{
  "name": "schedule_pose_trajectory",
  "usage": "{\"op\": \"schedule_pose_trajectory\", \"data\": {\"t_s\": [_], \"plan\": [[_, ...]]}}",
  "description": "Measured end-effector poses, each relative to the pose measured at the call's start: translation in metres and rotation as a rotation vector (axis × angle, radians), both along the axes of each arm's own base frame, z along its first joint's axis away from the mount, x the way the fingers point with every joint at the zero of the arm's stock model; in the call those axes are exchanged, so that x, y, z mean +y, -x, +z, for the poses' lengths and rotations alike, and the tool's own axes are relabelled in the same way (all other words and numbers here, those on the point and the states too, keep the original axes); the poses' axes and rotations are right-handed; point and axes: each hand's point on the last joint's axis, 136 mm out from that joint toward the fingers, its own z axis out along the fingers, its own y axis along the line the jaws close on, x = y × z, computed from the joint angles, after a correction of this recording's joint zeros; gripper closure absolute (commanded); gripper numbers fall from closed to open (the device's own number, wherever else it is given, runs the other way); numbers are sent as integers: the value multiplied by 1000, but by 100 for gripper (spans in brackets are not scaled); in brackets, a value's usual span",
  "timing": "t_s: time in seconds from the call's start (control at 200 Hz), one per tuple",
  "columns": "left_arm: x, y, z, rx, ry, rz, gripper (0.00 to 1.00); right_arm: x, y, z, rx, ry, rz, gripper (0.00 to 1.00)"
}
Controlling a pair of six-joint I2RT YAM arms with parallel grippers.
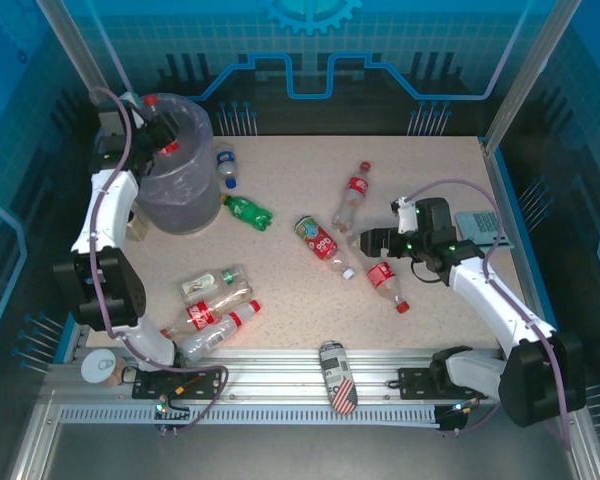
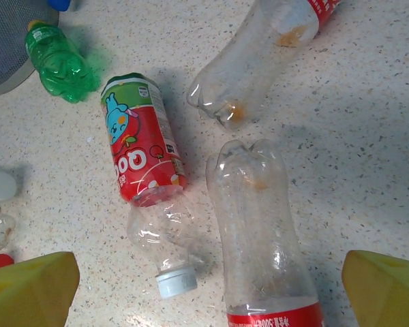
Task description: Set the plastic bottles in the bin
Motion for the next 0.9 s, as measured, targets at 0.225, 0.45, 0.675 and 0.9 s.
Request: {"op": "schedule_pose_trajectory", "data": {"t_s": [0.225, 0.45, 0.675, 0.9], "plan": [[-1, -4, -20, 26, 2, -5, 81, -12, 0, 2, -7, 21, -33, 0], [-1, -9, -33, 43, 1, -11, 35, -27, 4, -3, 21, 67, -69, 0], [-1, -9, -36, 53, -20, -22, 14, -55, 10, -12, 72, 144, -135, 0], [-1, -8, -36, 64, -35, -32, 2, -66, 20, -20, 122, 209, -152, 0]]}}
